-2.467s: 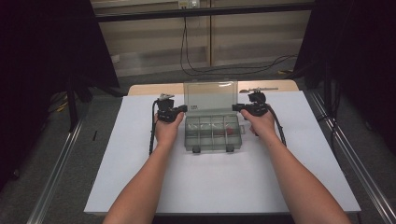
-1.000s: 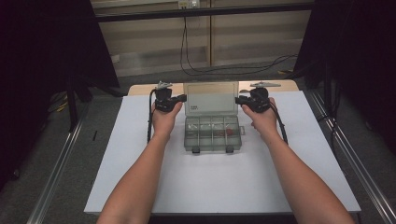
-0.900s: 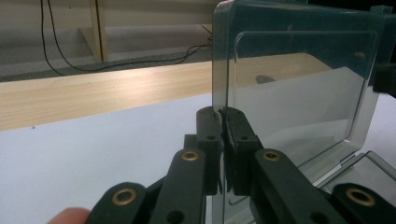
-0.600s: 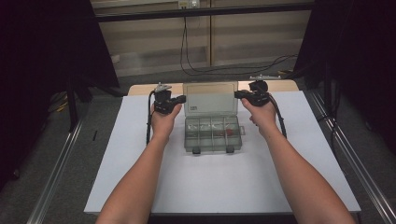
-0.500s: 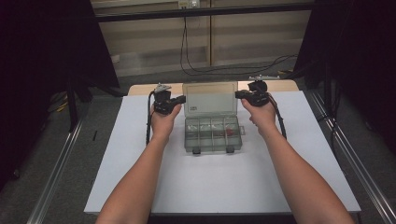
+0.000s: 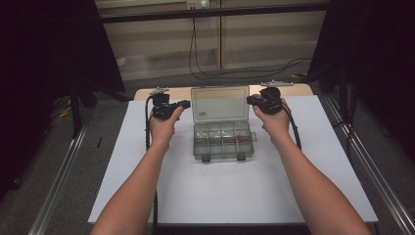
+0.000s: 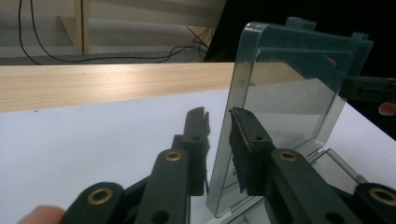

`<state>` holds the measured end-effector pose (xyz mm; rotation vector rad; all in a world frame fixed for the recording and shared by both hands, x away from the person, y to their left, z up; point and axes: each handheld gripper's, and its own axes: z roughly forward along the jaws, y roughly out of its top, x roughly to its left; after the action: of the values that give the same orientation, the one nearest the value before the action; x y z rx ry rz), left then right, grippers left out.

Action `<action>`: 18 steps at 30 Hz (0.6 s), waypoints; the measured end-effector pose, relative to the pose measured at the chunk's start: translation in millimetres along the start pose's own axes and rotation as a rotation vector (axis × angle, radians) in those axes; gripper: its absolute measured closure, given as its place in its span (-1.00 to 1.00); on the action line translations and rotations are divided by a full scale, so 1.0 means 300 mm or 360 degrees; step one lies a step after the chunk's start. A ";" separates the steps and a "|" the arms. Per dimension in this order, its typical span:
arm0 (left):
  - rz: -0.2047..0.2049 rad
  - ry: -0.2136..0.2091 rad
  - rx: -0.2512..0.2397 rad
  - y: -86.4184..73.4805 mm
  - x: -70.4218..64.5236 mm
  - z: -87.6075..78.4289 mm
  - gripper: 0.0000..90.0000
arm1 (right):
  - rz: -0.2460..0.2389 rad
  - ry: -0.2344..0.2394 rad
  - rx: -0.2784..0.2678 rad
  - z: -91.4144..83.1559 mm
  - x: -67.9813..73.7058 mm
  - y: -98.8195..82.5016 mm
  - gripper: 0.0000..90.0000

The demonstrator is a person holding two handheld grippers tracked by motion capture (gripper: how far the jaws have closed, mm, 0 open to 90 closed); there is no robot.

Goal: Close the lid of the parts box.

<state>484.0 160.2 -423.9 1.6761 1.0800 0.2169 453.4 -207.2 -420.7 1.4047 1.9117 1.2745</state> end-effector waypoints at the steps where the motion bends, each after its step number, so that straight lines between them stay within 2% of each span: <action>1: 0.0001 -0.0001 0.0014 0.002 0.006 -0.005 0.75 | -0.0006 -0.0003 -0.0005 -0.002 0.001 -0.001 0.93; 3: -0.0022 0.0052 0.0023 0.004 0.012 -0.010 0.87 | -0.0014 -0.0004 -0.0013 -0.007 0.004 -0.004 0.93; 4: -0.0050 0.0033 0.0014 0.005 0.015 -0.009 0.93 | -0.0016 -0.0006 -0.0015 -0.010 0.006 -0.005 0.93; 6: -0.0046 0.0052 0.0045 0.006 0.013 -0.003 0.97 | -0.0028 -0.0003 -0.0031 -0.014 0.007 -0.010 0.93; 8: -0.0067 0.0029 0.0063 0.006 0.008 0.008 0.98 | -0.0028 0.0000 -0.0044 -0.021 0.010 -0.016 0.93; 12: -0.0094 0.0043 0.0069 0.007 -0.010 0.025 0.99 | -0.0046 0.0008 -0.0062 -0.036 0.015 -0.025 0.93; 16: -0.0077 -0.0008 0.0070 0.012 -0.016 0.033 1.00 | -0.0076 0.0008 -0.0063 -0.052 0.023 -0.031 0.92; 18: -0.0093 -0.0029 0.0066 0.015 -0.020 0.037 1.00 | -0.0091 0.0009 -0.0064 -0.060 0.027 -0.035 0.92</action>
<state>490.0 148.2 -422.5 1.6776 1.1252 0.1421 431.1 -208.0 -419.8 1.3182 1.9054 1.2845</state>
